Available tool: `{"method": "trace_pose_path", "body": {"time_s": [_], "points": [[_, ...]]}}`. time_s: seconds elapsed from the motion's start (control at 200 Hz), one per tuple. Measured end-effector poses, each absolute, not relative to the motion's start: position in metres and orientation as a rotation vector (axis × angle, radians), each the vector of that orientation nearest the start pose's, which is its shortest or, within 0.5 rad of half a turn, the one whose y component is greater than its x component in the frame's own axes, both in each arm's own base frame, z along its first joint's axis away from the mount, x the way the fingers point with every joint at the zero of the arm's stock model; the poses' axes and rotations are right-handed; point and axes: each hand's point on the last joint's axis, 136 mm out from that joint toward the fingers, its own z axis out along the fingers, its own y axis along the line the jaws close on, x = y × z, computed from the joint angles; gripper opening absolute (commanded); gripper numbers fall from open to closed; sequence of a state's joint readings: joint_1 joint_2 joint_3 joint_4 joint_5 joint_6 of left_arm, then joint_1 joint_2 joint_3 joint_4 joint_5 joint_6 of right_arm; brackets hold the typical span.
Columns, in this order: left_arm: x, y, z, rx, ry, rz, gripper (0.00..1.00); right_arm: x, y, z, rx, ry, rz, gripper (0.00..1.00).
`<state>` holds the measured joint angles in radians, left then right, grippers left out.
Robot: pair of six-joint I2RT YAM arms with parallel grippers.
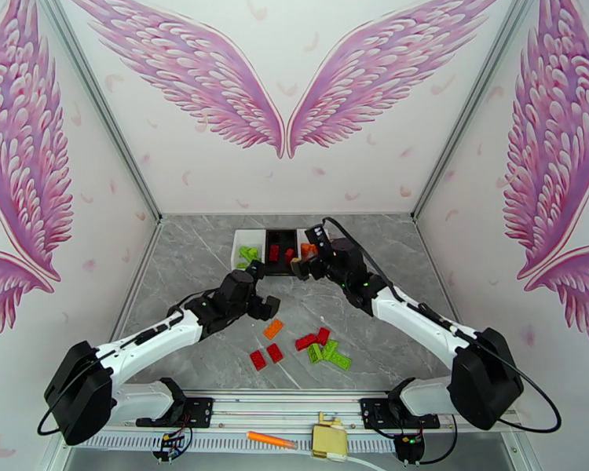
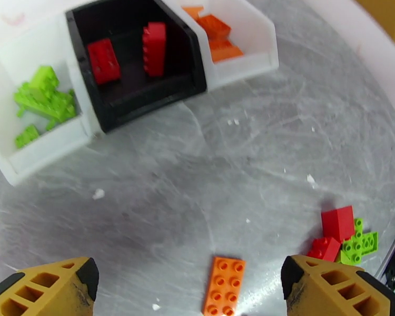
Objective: Sort the legos into containers by color
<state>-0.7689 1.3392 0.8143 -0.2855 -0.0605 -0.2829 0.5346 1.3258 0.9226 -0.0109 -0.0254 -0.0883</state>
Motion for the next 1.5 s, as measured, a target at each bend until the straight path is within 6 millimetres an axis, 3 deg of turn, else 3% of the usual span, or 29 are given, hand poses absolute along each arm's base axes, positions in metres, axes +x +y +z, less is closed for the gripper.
{"method": "trace_pose_path", "body": {"time_s": [0.21,0.345,0.56,0.77,0.94,1.309,1.504], "points": [[0.249,-0.275,0.085,0.692,2.505,-0.357,0.86,0.358,0.214,0.23,-0.653,1.902,0.28,1.0],[0.237,-0.281,0.065,0.758,2.58,-0.304,0.82,0.357,0.212,0.226,-0.66,1.911,0.268,1.0],[0.226,-0.28,0.043,0.819,2.659,-0.206,0.69,0.357,0.212,0.224,-0.662,1.914,0.264,1.0],[0.227,-0.271,0.027,0.825,2.695,-0.116,0.65,0.357,0.212,0.222,-0.663,1.918,0.264,1.0],[0.23,-0.267,0.017,0.827,2.714,-0.072,0.6,0.357,0.212,0.219,-0.664,1.924,0.263,1.0],[0.232,-0.272,0.014,0.793,2.727,-0.096,0.33,0.351,0.208,0.212,-0.651,1.941,0.272,1.0],[0.239,-0.272,0.017,0.769,2.702,-0.075,0.29,0.348,0.206,0.216,-0.616,1.936,0.294,1.0]]}}
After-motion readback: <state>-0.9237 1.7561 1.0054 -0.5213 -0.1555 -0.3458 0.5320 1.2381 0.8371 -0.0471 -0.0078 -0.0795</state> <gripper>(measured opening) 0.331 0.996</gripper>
